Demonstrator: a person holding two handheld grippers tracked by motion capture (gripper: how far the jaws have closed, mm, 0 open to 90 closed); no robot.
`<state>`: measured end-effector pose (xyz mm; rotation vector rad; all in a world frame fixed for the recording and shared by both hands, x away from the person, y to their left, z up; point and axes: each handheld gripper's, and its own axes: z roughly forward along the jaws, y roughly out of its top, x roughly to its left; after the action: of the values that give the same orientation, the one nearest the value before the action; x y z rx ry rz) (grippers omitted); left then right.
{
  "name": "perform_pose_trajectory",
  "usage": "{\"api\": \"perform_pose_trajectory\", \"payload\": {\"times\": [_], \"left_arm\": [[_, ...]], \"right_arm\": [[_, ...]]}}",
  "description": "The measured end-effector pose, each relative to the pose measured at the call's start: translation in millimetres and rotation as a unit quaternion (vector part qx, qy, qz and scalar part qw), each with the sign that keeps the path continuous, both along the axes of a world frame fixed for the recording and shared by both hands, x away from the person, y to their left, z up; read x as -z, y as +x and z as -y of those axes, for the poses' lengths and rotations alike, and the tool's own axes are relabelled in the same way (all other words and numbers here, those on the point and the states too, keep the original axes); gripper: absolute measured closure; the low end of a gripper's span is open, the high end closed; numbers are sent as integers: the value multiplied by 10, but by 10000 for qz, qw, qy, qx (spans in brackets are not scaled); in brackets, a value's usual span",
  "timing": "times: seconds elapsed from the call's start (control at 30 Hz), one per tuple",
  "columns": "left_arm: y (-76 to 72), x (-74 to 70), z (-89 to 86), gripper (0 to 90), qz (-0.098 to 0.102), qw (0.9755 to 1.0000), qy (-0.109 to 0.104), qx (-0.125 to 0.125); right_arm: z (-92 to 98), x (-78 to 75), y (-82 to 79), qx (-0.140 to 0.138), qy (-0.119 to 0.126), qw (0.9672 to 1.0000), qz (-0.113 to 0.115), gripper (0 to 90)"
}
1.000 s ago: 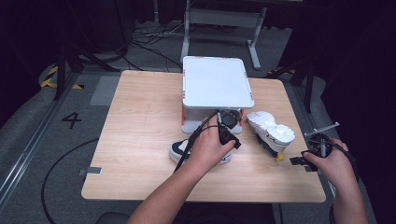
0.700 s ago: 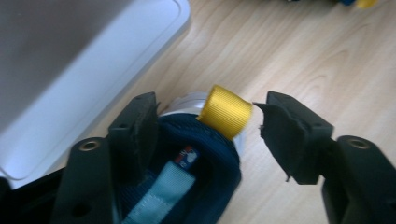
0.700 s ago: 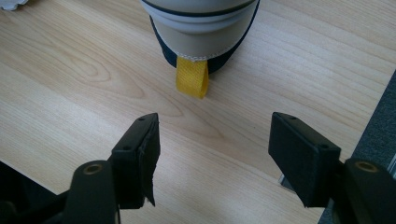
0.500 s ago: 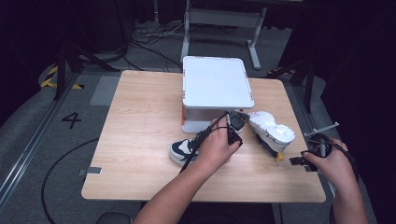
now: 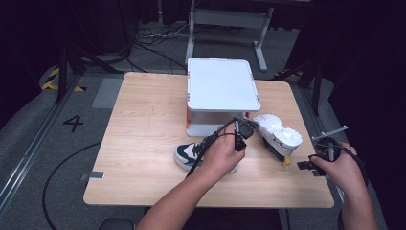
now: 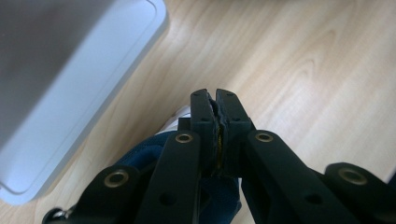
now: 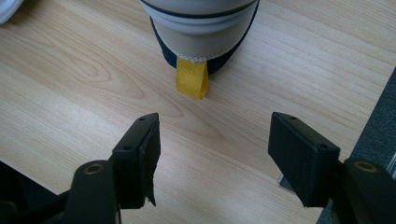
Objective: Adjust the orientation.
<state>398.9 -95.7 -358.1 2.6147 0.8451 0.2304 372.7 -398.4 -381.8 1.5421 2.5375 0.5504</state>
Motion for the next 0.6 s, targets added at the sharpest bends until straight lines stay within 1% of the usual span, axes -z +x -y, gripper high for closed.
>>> {"api": "perform_pose_trajectory", "payload": {"times": [0.03,0.07,0.17,0.2,0.23,0.27,0.3,0.37,0.4,0.43,0.47,0.5,0.53,0.6], "left_arm": [[-30,-21,-22,869,18,10000,-19,46],[-93,-58,-70,869,23,9999,-38,99],[-284,-130,-214,869,-82,9996,-83,274],[-347,-148,-271,869,-131,9993,-61,357],[-414,-159,-325,869,-181,9992,-57,364],[-414,-159,-325,869,-181,9992,-57,364],[-532,-174,-441,868,-240,9988,-16,424],[-636,-176,-559,868,-315,9985,43,440],[-636,-176,-559,868,-315,9985,43,440],[-718,-148,-678,868,-515,9976,30,454],[-752,-124,-732,868,-630,9969,41,471],[-774,-100,-768,868,-696,9965,42,470],[-799,-52,-818,868,-834,9954,64,476],[-815,34,-857,866,-1061,9929,73,526]], "right_arm": [[-5,-3,5,-6,-3,10000,-2,352],[-9,-7,11,-18,-13,10000,7,352],[-46,-30,43,-61,-5,10000,44,352],[-63,-40,53,-80,-1,9999,62,352],[-81,-50,64,-99,17,9999,66,352],[-81,-50,64,-99,17,9999,66,352],[-113,-69,88,-162,-3,9998,101,352],[-138,-77,105,-194,4,9997,119,351],[-151,-82,114,-205,12,9997,114,351],[-166,-85,125,-222,6,9997,111,352],[-175,-87,131,-231,0,9997,117,351],[-186,-85,140,-251,8,9996,131,351],[-196,-88,146,-251,8,9996,111,351],[-219,-83,171,-290,-15,9995,113,351]]}}
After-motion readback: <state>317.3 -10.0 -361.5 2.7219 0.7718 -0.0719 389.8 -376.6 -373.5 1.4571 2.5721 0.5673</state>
